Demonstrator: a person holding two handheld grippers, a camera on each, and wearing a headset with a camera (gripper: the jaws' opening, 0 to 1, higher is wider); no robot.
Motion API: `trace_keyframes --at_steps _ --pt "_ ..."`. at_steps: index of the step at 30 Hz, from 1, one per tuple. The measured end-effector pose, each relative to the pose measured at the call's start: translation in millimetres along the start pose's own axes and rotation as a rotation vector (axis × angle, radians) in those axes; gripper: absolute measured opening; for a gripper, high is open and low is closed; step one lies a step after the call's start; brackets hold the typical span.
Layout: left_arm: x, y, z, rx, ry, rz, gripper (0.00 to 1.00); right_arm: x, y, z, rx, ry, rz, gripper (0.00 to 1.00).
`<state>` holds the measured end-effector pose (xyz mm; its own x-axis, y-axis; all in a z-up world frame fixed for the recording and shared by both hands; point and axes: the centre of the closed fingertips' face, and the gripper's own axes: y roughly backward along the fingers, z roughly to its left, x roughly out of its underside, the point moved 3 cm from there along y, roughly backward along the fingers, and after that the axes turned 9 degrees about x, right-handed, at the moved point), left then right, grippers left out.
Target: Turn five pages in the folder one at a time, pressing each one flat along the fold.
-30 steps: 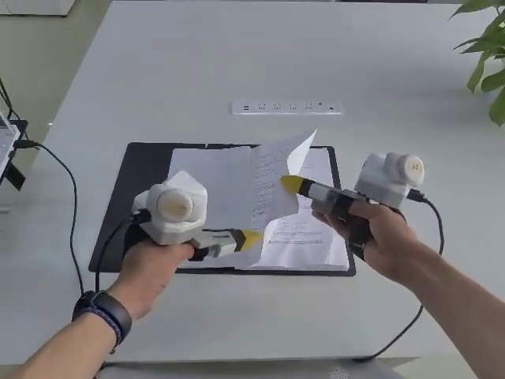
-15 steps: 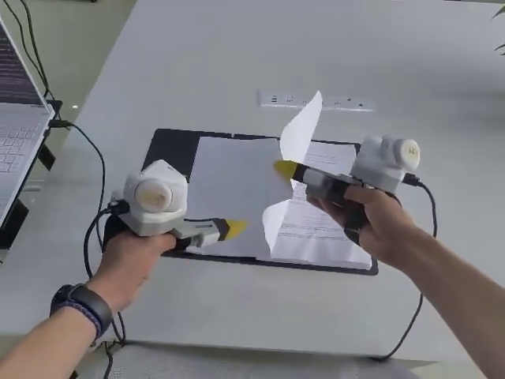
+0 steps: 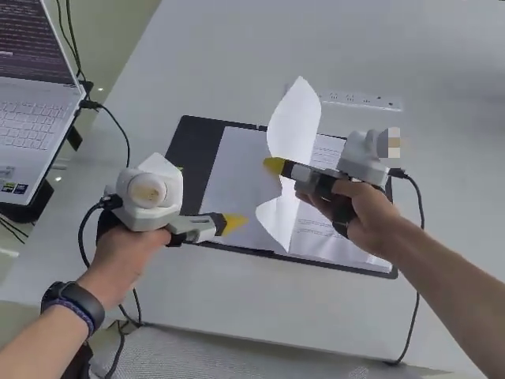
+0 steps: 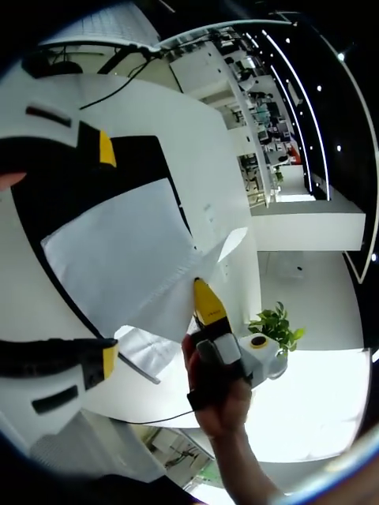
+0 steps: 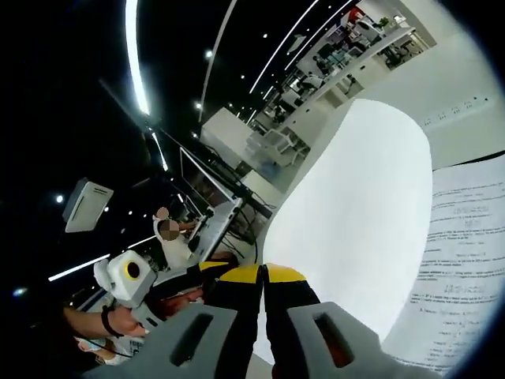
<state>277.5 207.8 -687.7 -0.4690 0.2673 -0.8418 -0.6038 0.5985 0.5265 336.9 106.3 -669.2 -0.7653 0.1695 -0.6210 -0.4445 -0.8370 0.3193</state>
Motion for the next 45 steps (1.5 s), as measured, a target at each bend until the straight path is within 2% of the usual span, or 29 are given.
trace_keyframes --at_steps 13,23,31,38,45 --pt "16.7 15.4 12.6 -0.033 0.043 0.006 0.87 25.6 -35.9 2.2 -0.008 -0.012 0.097 0.0" --pt "25.6 20.6 12.8 -0.042 0.065 0.012 0.87 45.0 -57.0 -1.5 0.01 -0.016 0.164 0.0" --pt "37.0 21.7 15.2 -0.045 0.088 0.029 0.87 60.6 -70.1 -4.8 0.035 -0.024 0.205 0.0" --pt "39.0 25.3 11.5 -0.043 0.087 0.049 0.86 71.9 -88.2 -28.6 0.069 -0.042 0.245 0.0" --pt "39.2 28.9 8.5 -0.042 0.095 0.056 0.86 85.9 -104.8 -49.9 0.106 -0.092 0.28 0.01"
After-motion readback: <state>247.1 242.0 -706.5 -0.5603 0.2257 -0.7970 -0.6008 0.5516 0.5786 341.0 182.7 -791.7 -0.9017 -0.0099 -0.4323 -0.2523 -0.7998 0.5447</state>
